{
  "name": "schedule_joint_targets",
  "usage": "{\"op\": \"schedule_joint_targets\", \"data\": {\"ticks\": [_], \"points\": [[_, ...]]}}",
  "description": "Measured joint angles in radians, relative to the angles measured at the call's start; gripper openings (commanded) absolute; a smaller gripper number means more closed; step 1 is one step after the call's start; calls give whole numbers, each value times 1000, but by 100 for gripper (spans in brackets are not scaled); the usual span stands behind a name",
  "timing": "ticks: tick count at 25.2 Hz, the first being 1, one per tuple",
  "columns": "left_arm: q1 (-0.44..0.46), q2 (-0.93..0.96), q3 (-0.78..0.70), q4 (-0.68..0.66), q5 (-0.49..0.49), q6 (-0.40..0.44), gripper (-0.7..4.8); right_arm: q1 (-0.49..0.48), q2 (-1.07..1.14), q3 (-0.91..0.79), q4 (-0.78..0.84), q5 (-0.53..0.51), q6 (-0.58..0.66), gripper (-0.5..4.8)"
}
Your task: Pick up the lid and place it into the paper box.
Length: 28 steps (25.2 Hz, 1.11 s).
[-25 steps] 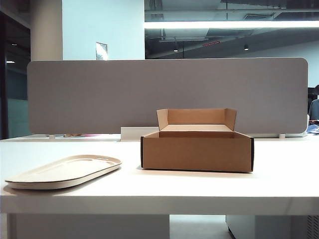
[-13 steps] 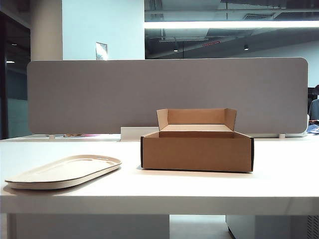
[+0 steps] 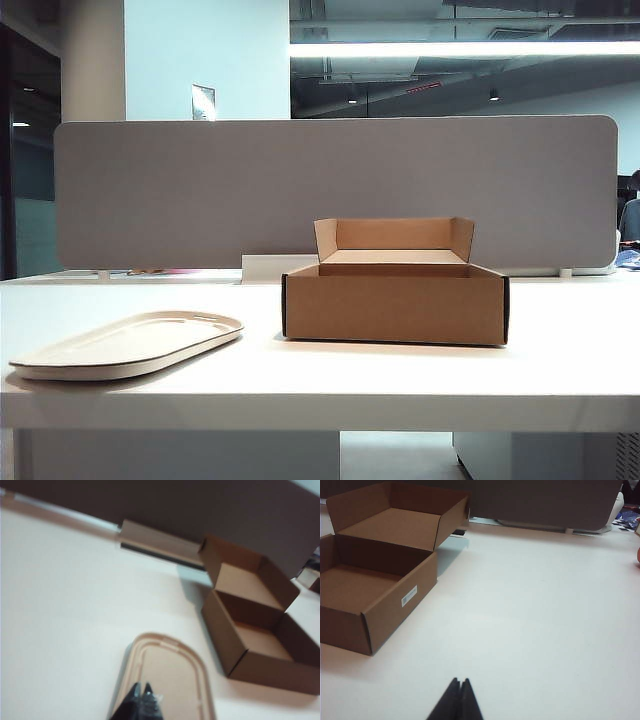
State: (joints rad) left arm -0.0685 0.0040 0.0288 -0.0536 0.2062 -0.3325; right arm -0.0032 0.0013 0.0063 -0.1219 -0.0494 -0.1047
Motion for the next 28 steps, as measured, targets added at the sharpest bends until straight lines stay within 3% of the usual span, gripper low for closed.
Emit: {"op": "schedule_joint_targets", "data": {"ticks": [11,20,28], "points": [[0,158,216,-161,3,11,-5,0,0,0,0,0,2,-1],[0,564,421,-153,7,155,-4,0,0,0,0,-34,3,-1],[0,892,597,-162,155,167,-1,0,0,0,-16,-59,3,-1]]}}
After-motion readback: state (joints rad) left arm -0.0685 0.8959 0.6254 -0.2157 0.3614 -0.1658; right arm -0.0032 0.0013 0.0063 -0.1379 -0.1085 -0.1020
